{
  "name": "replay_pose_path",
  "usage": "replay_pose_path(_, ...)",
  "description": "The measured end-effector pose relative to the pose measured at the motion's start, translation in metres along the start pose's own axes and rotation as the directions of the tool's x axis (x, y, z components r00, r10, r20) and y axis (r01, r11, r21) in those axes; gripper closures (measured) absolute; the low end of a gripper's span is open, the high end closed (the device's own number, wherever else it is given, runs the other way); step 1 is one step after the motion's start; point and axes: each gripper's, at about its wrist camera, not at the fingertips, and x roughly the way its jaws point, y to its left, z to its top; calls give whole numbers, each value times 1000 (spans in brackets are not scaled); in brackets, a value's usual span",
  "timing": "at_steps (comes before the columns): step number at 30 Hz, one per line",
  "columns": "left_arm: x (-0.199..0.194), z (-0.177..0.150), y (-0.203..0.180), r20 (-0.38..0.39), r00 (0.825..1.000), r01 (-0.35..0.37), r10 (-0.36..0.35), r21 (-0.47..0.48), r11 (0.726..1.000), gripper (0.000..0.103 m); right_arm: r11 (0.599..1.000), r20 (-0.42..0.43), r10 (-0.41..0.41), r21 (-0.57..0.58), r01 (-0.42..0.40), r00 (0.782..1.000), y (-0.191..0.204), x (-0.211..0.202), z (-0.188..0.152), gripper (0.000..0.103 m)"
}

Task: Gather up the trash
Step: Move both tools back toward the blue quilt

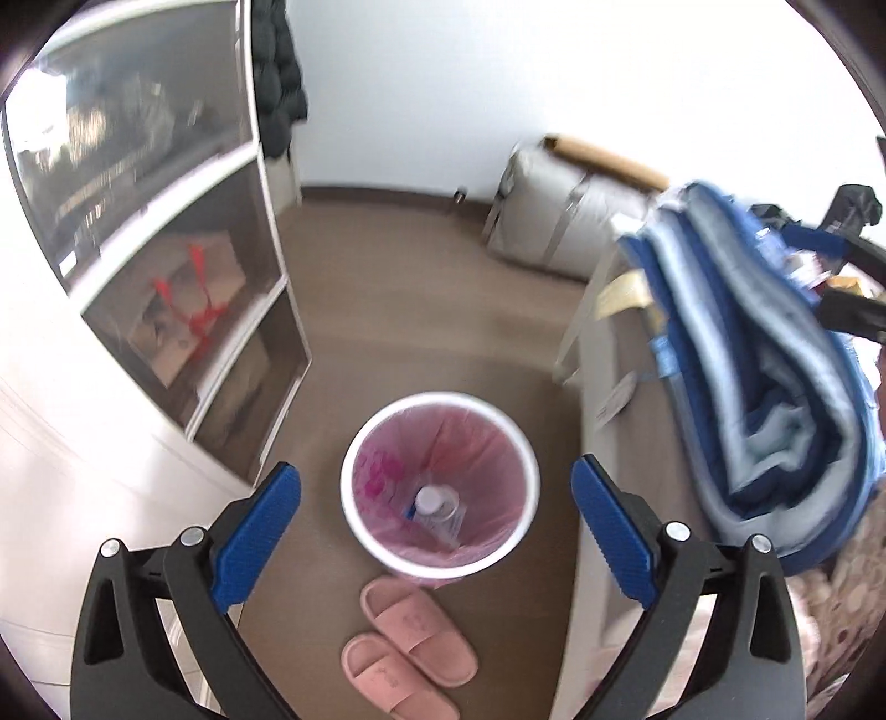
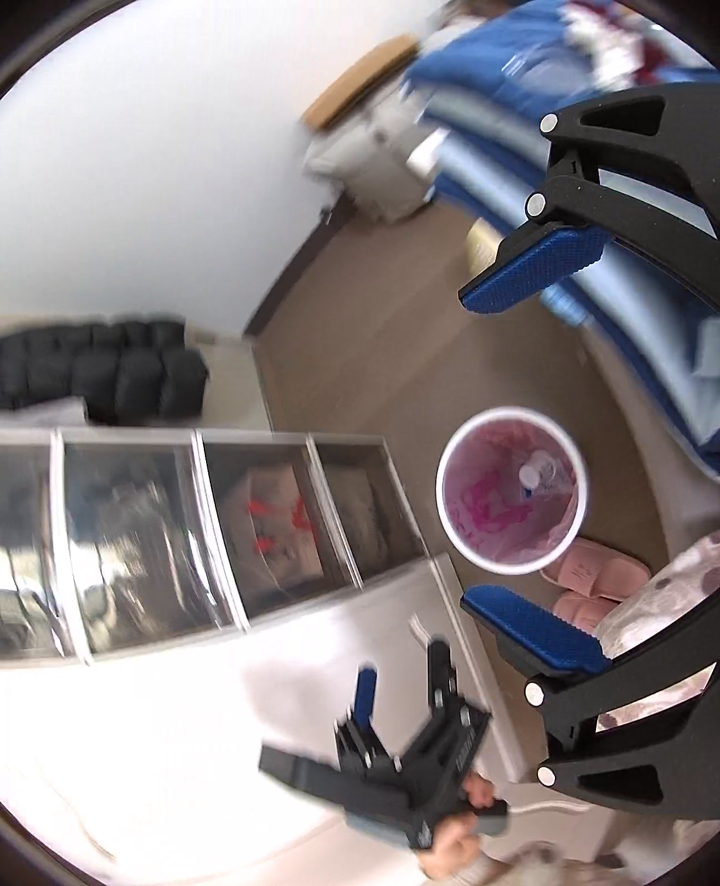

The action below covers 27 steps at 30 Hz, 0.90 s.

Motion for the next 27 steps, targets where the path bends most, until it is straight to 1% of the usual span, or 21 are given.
replay_pose_path(3,-30,7,-30,34,999,-12,10,50,999,6,996,22,-14,94,12,1000,-19,-35,-11,7)
replay_pose_path(5,-48,12,-49,59,998,-4,-1,78,997,5,988,43,-35,151,28,998,-36,-63,-23,7)
replay_pose_path(8,-71,15,-83,89,995,39,-50,117,992,5,976,63,-100,199,86,993,-61,-108,-45,7)
replay_pose_path(10,-83,17,-109,111,992,46,-64,157,986,5,967,66,-147,220,129,987,-76,-134,-61,7)
replay_pose_path(13,-92,17,-150,118,990,53,-78,206,977,5,949,56,-217,246,197,975,-102,-172,-89,7)
replay_pose_path(15,-94,18,-178,117,989,65,-95,239,969,5,931,35,-264,270,246,964,-120,-194,-111,7)
replay_pose_path(19,-95,22,-226,112,978,140,-177,277,951,5,886,-24,-340,326,329,940,-158,-233,-155,7)
replay_pose_path(20,-95,23,-238,113,977,144,-183,289,946,5,873,-39,-358,339,350,933,-167,-242,-167,7)
replay_pose_path(22,-93,25,-266,112,975,149,-191,310,939,5,845,-71,-398,360,395,915,-186,-263,-194,7)
replay_pose_path(26,-90,29,-315,108,964,193,-244,352,916,5,777,-156,-467,397,488,870,-222,-294,-246,7)
replay_pose_path(27,-89,29,-328,110,961,198,-253,365,910,5,762,-172,-474,411,500,864,-230,-299,-257,7)
